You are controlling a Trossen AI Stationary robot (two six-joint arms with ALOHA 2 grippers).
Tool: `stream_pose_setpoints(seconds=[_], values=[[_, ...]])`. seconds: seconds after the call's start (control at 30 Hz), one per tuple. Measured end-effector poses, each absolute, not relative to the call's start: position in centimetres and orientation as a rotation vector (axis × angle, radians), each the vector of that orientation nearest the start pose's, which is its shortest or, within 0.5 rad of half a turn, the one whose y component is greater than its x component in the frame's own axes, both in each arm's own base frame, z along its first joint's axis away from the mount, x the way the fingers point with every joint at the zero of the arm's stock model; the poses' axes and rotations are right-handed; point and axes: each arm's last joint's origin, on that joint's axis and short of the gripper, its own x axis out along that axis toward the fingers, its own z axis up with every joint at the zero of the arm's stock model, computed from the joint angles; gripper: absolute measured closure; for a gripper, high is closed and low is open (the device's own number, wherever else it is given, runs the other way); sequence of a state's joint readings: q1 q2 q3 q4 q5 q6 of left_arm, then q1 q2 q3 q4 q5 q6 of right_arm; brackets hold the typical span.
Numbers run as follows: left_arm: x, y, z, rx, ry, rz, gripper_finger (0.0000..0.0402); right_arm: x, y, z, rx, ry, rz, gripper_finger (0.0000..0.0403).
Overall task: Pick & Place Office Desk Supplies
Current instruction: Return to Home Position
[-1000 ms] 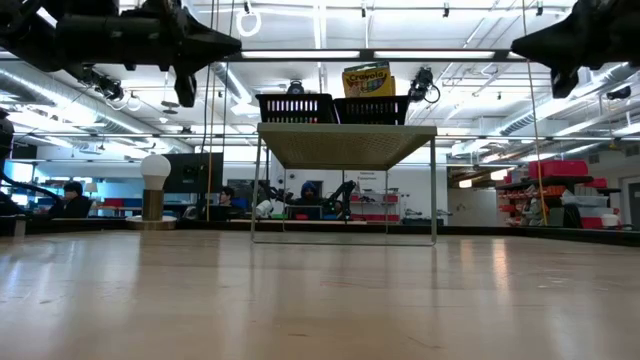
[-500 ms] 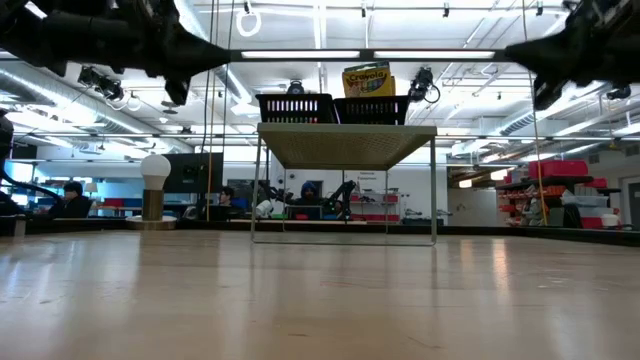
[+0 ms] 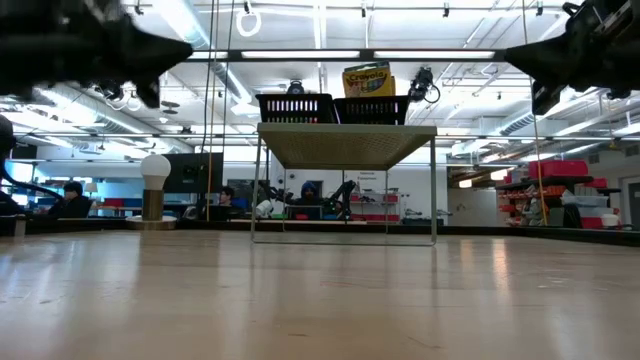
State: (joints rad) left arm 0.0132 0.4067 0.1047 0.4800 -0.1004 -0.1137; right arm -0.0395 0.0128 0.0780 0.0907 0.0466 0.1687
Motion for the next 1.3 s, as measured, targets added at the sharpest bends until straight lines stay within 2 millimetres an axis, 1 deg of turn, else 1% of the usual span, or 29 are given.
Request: stream_pose_setpoints(seconds=[0.07,0.1,0.23,0.33,0.43,0.5,0.57,0.67,0.73,0.8,0.83,0.93,1.0,1.13,1.23,1.3], values=[[11.6,0.5,19.2,-0.170,-0.269,0.095,0.0398,9.2,-0.5,19.8,0.168,-0.165,-0.072,0.0401],[11.4,0.4,19.5,-0.178,-0.287,0.090,0.0398,9.2,-0.5,19.8,0.168,-0.166,-0.072,0.0402],[10.9,0.4,19.8,-0.123,-0.298,0.092,0.0398,9.2,-0.5,19.8,0.168,-0.165,-0.071,0.0402],[10.5,0.6,19.6,-0.089,-0.302,0.113,0.0397,9.2,-0.5,19.9,0.168,-0.175,-0.071,0.0402],[10.2,0.7,19.3,-0.088,-0.270,0.115,0.0397,9.1,-0.5,20.1,0.168,-0.183,-0.070,0.0402],[9.8,0.7,19.3,-0.087,-0.278,0.081,0.0397,8.9,-0.5,20.7,0.168,-0.175,-0.071,0.0402],[9.3,0.6,19.3,-0.083,-0.293,0.049,0.0397,8.5,-0.5,21.7,0.161,-0.162,-0.073,0.0403],[9.4,0.6,18.8,-0.088,-0.242,0.052,0.0397,7.7,-0.4,23.1,0.134,-0.123,-0.074,0.0403],[9.5,0.7,18.7,-0.090,-0.227,0.075,0.0397,7.6,-0.4,23.4,0.114,-0.115,-0.077,0.0403],[9.5,0.8,18.3,-0.095,-0.185,0.104,0.0397,7.8,-0.4,22.9,0.098,-0.110,-0.070,0.0403],[9.5,0.8,18.4,-0.092,-0.198,0.106,0.0397,8.1,-0.4,22.3,0.100,-0.098,-0.071,0.0403],[9.5,0.8,18.4,-0.086,-0.205,0.111,0.0397,9.0,-0.5,19.8,0.132,-0.058,-0.075,0.0403],[9.5,0.8,18.5,-0.082,-0.213,0.111,0.0397,9.3,-0.6,18.6,0.163,-0.050,-0.100,0.0403],[9.5,0.8,18.6,-0.066,-0.225,0.112,0.0397,9.6,-0.6,17.9,0.172,-0.080,-0.117,0.0403],[9.4,0.8,18.7,-0.076,-0.235,0.110,0.0396,9.7,-0.9,16.9,0.179,-0.050,-0.185,0.0403],[9.4,0.8,18.7,-0.095,-0.234,0.108,0.0396,9.8,-1.1,16.8,0.193,-0.043,-0.220,0.0403]])
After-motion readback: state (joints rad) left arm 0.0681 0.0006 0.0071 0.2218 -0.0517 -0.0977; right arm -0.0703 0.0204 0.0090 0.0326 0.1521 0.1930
